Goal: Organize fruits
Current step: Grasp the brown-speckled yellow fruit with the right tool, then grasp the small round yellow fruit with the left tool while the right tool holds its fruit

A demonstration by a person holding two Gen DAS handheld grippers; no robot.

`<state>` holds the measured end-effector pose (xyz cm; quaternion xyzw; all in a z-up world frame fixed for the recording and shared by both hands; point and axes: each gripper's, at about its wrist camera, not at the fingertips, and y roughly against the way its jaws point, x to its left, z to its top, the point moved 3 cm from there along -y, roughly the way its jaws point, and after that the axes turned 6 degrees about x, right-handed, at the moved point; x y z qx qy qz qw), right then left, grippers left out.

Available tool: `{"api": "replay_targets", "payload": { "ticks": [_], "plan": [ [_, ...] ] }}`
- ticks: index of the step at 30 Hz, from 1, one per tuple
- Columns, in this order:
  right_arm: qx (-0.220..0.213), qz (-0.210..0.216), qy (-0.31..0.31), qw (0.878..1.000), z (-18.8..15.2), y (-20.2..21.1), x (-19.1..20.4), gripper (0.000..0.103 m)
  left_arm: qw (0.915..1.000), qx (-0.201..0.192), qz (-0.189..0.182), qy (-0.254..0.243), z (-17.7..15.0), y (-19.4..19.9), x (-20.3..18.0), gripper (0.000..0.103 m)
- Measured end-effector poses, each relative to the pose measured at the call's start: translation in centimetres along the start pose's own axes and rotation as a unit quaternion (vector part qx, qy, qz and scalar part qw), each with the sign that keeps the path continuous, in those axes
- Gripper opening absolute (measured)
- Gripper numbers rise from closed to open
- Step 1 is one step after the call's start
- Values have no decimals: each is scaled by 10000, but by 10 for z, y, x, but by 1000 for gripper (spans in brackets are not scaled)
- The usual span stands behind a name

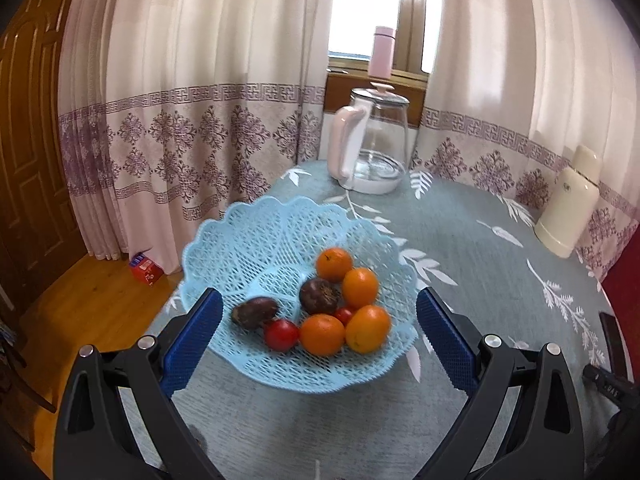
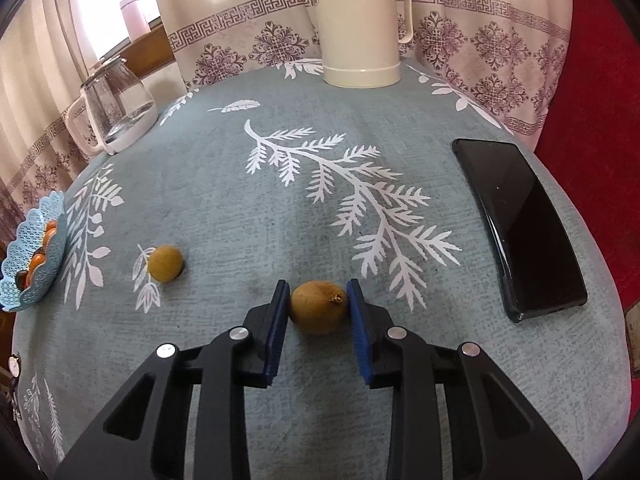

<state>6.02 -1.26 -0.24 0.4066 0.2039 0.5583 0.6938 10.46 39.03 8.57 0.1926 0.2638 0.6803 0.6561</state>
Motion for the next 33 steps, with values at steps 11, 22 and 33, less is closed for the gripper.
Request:
{"api": "replay_targets", "payload": {
  "ticks": [11, 22, 33],
  "plan": [
    [-62, 249, -30, 9997, -1, -1, -1, 30, 9962, 339, -391, -701, -21, -12, -75, 99],
    [-8, 562, -204, 9982, -3, -4, -7, 30, 9802, 816, -960, -1526, -45, -36, -167, 96],
    [12, 762, -308, 9966, -3, -7, -11, 30, 9594, 1432, -1565, -1859, -64, -61, -224, 75]
  ]
}}
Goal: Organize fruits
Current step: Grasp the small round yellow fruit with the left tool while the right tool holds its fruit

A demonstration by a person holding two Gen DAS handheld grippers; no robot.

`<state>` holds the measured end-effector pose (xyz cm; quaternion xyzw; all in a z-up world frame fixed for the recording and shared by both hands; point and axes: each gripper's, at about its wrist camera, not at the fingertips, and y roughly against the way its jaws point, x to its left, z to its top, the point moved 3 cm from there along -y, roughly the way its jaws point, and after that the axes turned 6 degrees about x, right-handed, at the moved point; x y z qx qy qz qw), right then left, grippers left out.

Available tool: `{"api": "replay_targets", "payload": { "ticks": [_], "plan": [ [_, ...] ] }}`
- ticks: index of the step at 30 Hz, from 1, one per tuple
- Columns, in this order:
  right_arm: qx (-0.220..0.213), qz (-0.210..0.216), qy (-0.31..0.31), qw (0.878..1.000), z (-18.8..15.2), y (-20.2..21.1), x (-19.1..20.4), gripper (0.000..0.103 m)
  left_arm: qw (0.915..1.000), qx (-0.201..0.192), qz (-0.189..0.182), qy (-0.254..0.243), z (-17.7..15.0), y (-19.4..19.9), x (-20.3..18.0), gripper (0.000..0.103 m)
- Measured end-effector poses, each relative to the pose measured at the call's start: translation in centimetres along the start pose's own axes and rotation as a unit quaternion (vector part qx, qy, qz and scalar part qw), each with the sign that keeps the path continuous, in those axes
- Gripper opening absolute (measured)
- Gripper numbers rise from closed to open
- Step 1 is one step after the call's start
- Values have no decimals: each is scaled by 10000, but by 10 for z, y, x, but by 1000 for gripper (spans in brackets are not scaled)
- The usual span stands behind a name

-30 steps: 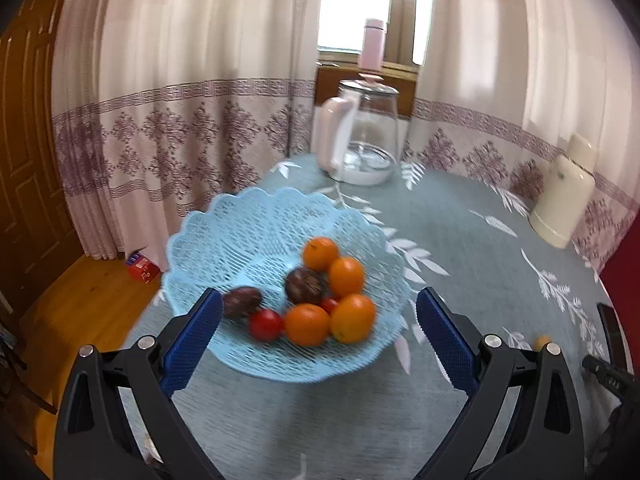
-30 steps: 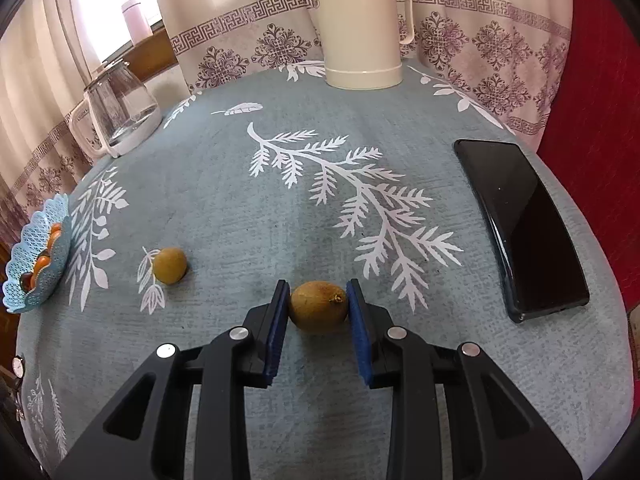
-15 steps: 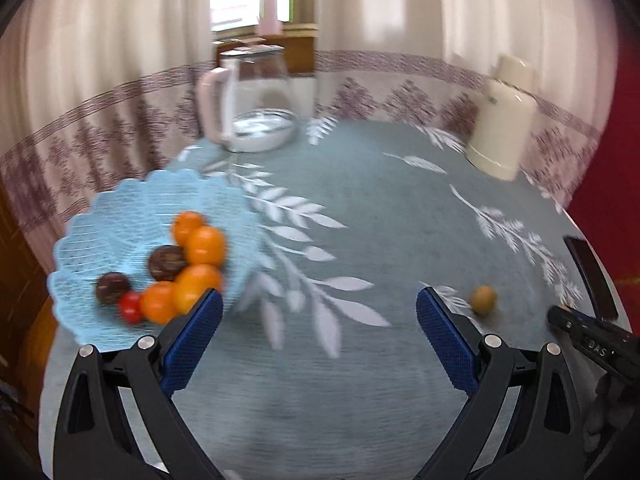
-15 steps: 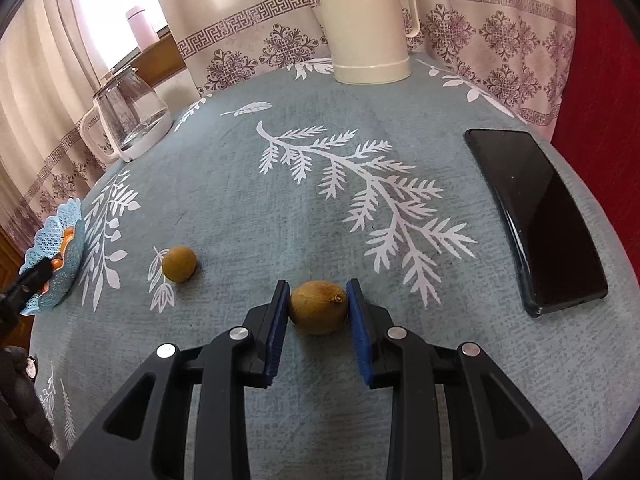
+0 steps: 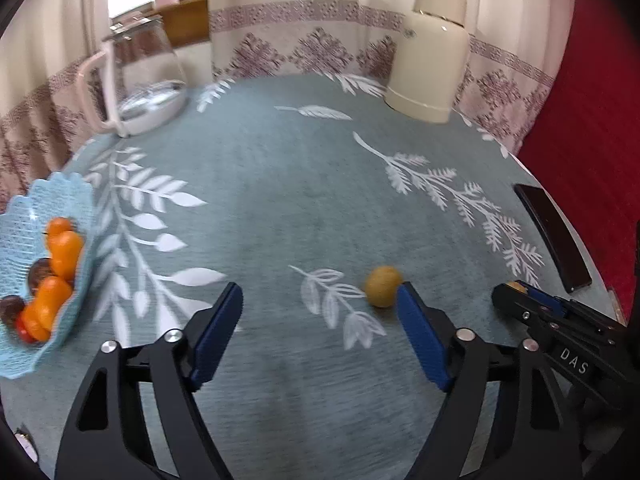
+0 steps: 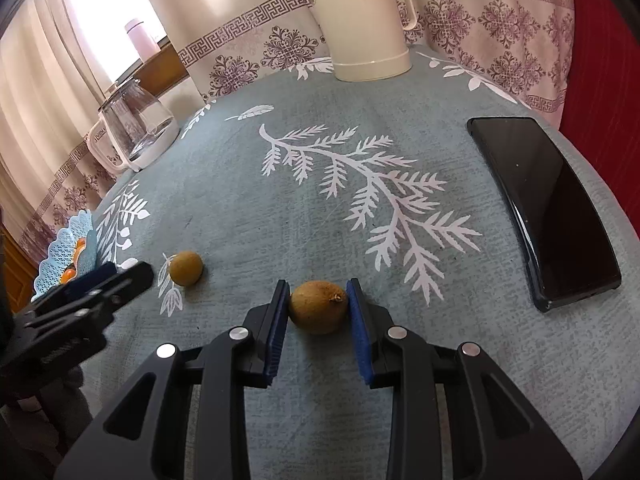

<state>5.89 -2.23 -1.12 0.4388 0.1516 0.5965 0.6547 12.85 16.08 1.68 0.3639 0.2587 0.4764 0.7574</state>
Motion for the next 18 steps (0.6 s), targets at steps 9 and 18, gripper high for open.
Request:
{"api": "replay_targets", "payload": {
  "ticks": [9, 18],
  "plan": [
    [11, 61, -19, 10000, 1, -1, -2, 31, 9987, 374, -336, 26, 1, -25, -13, 55],
    [9, 61, -21, 10000, 1, -1, -2, 31, 9983, 373, -457, -21, 5, -30, -23, 33]
  ]
}}
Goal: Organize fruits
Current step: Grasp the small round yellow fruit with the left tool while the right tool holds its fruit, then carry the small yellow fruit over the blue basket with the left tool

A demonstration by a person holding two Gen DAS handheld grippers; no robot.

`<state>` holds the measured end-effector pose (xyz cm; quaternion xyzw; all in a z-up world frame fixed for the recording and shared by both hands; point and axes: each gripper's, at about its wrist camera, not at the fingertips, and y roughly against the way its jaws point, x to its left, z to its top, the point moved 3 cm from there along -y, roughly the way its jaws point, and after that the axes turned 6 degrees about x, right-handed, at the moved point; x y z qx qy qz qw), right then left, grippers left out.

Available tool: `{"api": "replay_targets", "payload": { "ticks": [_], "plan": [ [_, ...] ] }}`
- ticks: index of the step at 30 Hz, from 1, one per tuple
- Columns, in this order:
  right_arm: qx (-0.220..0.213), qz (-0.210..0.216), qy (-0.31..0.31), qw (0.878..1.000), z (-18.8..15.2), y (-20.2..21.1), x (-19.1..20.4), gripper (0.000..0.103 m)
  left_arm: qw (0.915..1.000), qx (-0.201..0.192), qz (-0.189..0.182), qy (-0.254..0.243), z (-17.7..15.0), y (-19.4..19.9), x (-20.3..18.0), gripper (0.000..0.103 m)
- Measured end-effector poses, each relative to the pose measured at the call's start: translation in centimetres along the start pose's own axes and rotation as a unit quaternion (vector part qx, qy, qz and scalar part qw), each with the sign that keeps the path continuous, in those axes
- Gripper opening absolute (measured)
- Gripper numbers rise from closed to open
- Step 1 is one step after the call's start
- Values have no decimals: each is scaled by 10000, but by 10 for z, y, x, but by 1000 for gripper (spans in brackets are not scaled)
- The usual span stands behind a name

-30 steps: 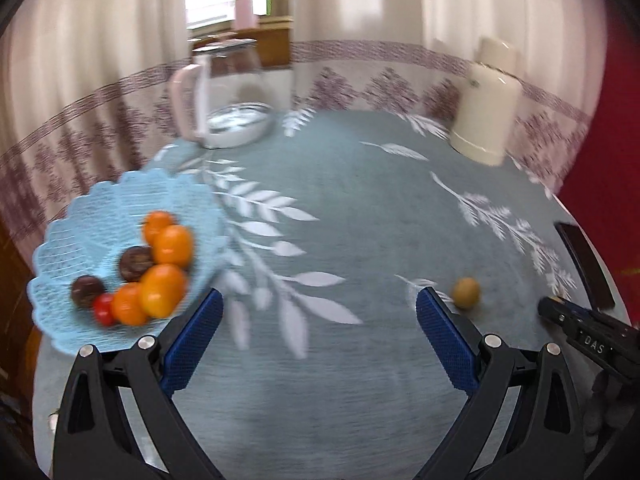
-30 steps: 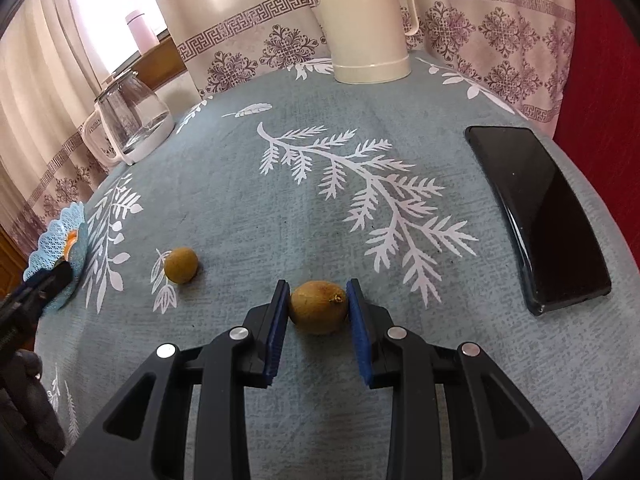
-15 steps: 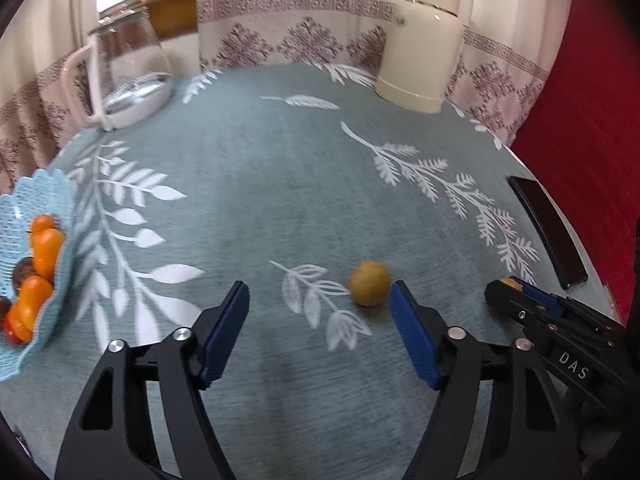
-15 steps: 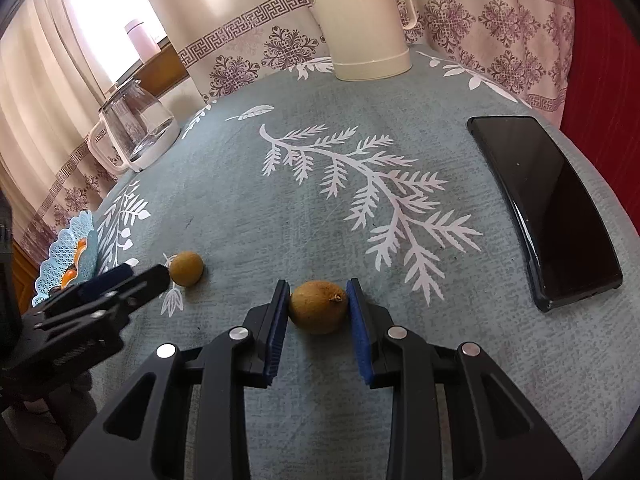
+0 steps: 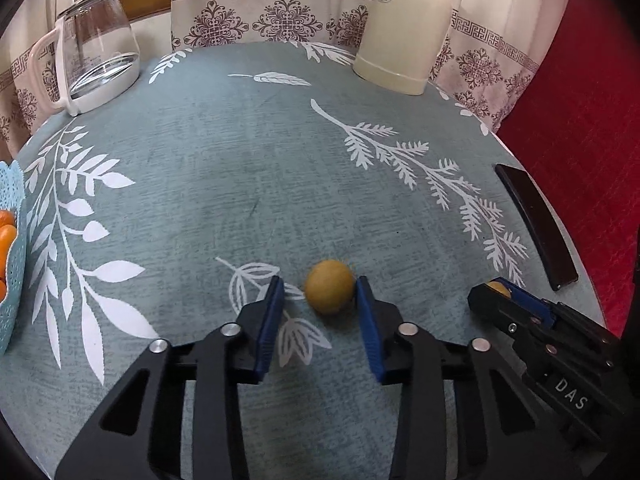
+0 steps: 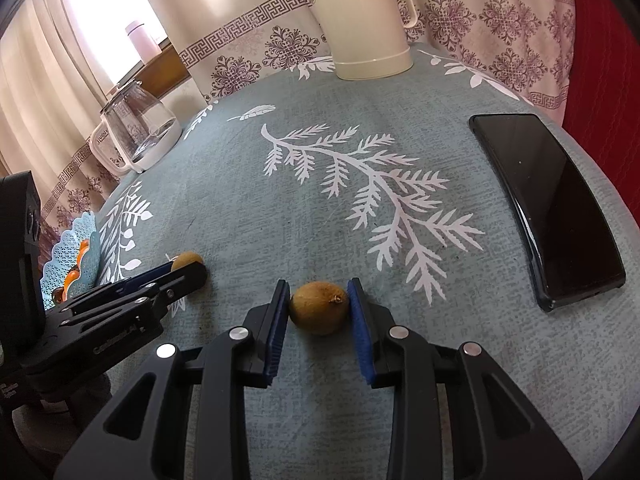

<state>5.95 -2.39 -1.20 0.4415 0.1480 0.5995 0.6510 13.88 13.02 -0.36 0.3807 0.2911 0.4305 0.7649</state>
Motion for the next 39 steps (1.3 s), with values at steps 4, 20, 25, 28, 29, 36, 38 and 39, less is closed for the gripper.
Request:
{"api": "replay_targets", "payload": {
  "ticks": [4, 20, 25, 28, 29, 36, 38, 39],
  "plan": [
    [0, -3, 1, 10000, 0, 0, 0, 31, 10000, -6, -95, -1, 0, 1, -2, 26],
    [0, -4, 1, 10000, 0, 0, 0, 31, 9991, -315, 265, -75, -1, 24, 2, 26],
    [0, -7, 3, 10000, 0, 0, 0, 31, 9978, -468, 471, -71, 0, 35, 8, 26],
    [0, -7, 3, 10000, 0, 0, 0, 31, 9969, -552, 557, -50, 0, 42, 11, 26],
    [0, -7, 3, 10000, 0, 0, 0, 31, 9965, -580, 602, -41, 0, 45, 13, 26],
    [1, -35, 19, 10000, -1, 0, 0, 31, 9942, -740, 779, 68, -2, 58, 25, 26],
    [3, -57, 31, 10000, -1, 0, 1, 31, 9935, -792, 815, 115, -3, 62, 30, 26],
    [3, -72, 39, 10000, -1, 0, 1, 31, 9931, -817, 828, 146, -4, 65, 33, 26]
  ]
}}
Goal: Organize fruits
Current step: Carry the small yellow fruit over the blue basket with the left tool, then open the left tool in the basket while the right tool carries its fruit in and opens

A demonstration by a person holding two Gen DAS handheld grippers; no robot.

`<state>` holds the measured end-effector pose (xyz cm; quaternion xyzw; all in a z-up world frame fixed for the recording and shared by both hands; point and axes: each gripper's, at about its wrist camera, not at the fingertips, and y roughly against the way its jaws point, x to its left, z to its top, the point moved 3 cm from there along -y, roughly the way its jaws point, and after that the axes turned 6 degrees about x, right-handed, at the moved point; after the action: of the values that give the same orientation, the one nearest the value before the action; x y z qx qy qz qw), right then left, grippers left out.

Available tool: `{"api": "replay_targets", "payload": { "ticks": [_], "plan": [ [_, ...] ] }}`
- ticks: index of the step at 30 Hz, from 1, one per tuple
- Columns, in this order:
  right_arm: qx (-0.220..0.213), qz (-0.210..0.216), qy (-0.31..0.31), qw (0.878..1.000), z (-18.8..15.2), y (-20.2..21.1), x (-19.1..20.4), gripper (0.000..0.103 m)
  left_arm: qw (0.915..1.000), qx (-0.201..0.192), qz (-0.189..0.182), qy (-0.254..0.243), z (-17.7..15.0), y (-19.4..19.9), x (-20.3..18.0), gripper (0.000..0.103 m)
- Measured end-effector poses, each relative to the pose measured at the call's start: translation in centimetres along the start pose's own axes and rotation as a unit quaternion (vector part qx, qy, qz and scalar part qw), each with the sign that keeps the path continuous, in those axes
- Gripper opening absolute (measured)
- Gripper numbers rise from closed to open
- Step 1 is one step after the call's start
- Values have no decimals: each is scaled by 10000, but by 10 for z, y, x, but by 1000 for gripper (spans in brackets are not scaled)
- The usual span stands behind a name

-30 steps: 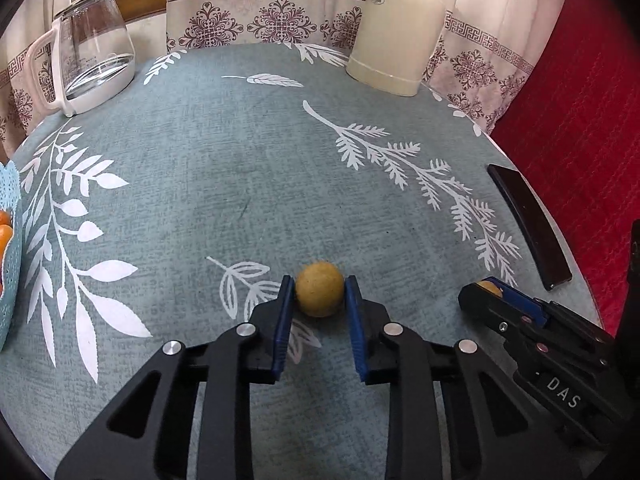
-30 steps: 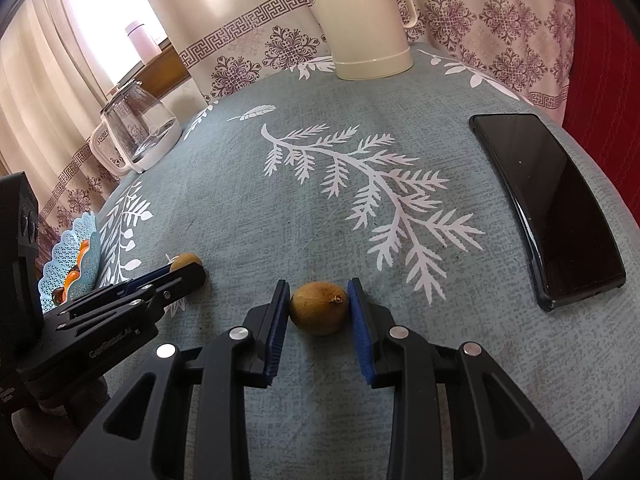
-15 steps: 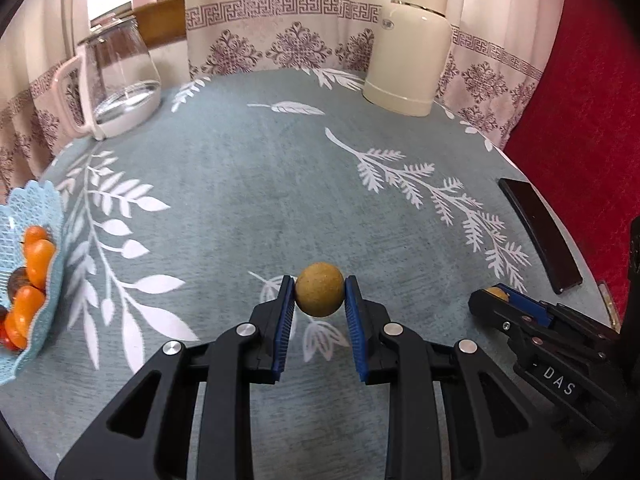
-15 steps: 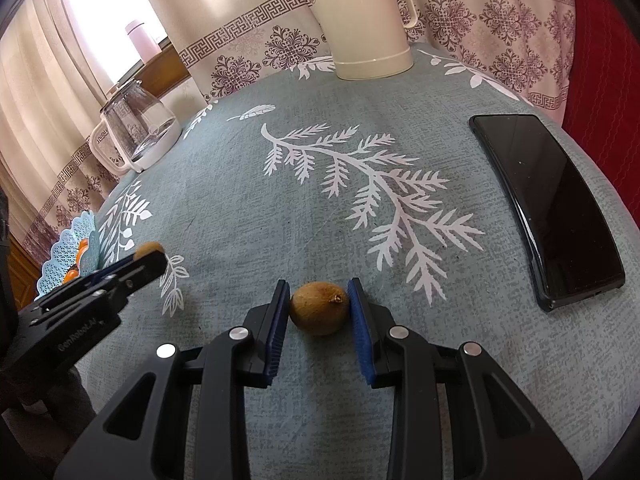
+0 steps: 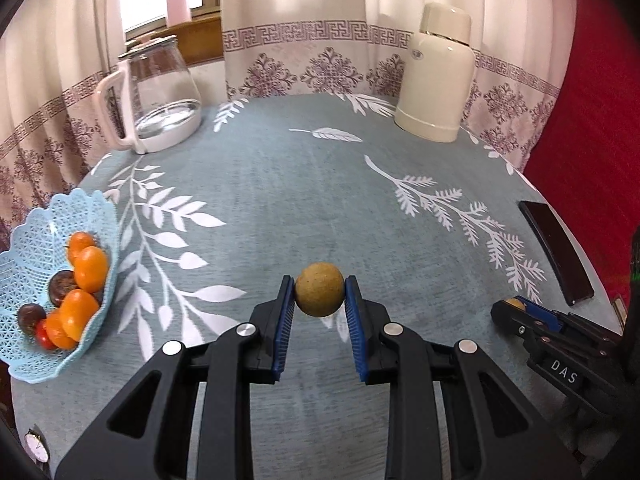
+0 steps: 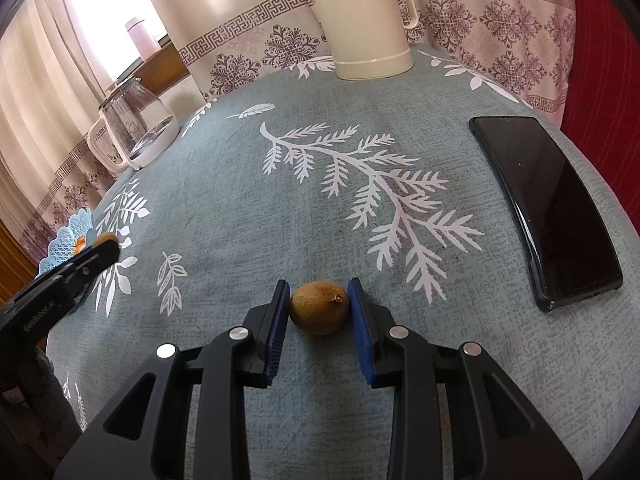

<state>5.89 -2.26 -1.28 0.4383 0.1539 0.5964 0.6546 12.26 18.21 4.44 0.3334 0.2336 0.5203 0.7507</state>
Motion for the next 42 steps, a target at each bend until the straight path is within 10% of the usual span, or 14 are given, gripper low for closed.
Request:
{"api": "replay_targets", "payload": {
  "ticks": [42],
  "plan": [
    [-78, -439, 249, 9987, -1, 9, 14, 30, 9751, -494, 1239, 1774, -29, 49, 193, 26]
  ]
}}
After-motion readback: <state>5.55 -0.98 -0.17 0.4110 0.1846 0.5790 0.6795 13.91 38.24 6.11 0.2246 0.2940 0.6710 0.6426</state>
